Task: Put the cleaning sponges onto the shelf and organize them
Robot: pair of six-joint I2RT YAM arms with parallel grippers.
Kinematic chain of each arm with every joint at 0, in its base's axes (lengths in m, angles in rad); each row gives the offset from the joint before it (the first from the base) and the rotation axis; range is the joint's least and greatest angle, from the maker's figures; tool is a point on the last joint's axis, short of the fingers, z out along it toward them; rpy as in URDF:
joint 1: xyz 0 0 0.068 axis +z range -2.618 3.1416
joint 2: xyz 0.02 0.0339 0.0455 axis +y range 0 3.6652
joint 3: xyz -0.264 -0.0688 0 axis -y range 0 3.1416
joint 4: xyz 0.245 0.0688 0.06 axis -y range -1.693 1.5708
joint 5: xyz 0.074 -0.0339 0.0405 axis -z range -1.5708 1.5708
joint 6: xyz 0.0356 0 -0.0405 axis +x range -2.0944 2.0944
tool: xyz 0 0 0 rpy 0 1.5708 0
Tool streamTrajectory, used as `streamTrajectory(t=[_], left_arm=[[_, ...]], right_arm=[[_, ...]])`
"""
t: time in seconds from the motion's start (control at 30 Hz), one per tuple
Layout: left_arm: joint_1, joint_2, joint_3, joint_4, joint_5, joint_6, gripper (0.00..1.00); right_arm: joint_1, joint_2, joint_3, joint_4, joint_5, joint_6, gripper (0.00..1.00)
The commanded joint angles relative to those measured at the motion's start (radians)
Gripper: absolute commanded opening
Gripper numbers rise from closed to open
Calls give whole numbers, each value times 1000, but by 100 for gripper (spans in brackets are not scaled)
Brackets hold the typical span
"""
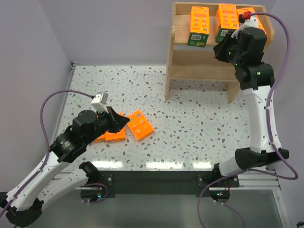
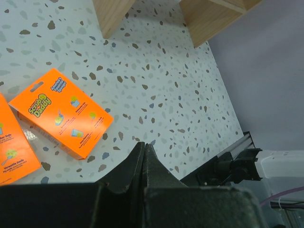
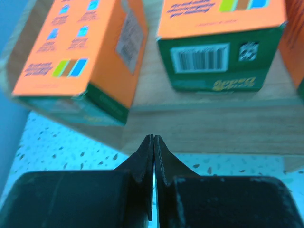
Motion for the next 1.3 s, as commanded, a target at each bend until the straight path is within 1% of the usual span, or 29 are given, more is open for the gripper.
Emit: streamTrajectory(t=[0.0, 0.03, 0.13, 0.3, 0.57, 0.73, 0.8, 0.83, 0.93, 1.0, 1.03, 1.1, 1.13, 1.17, 1.2, 1.27], left_arm=[[0, 3, 13, 22, 3, 21, 0], [1, 12, 15, 25, 6, 22, 0], [1, 31, 15, 39, 19, 25, 0], [1, 44, 18, 51, 25, 27, 0], [0, 44, 18, 40, 19, 25, 0], [1, 35, 19, 23, 6, 25, 0], [1, 25, 18, 17, 0, 22, 0], [1, 21, 16, 11, -3, 22, 0], [0, 5, 13, 2, -13, 19, 0], [0, -6, 10, -3, -18, 16, 0], [1, -9, 7, -6, -21, 15, 0], [1, -17, 4, -9, -27, 12, 0], [0, -20, 1, -9, -35, 9, 0], [1, -22, -5, -10, -37, 6, 0], [0, -28, -16, -13, -47, -2, 0], [0, -31, -30, -15, -63, -10, 0]], right_arm=[[1, -143, -64, 56, -251, 51, 0], [-1, -146, -84, 48, -338, 57, 0], [2, -140, -110, 68, -425, 65, 0], [2, -76, -84, 123, -471, 94, 0], [2, 58, 32, 184, -385, 120, 0], [1, 91, 63, 244, -286, 138, 0], [2, 116, 87, 255, -285, 146, 0], [2, 130, 125, 252, -293, 148, 0], [2, 151, 155, 223, -316, 152, 0], [2, 112, 118, 235, -353, 155, 0], [2, 92, 73, 234, -367, 154, 0], [4, 29, 0, 240, -458, 154, 0], [18, -52, -91, 234, -488, 145, 0], [38, -92, -136, 214, -499, 125, 0], [100, -184, -232, 191, -484, 102, 0], [179, -261, -335, 113, -430, 39, 0]])
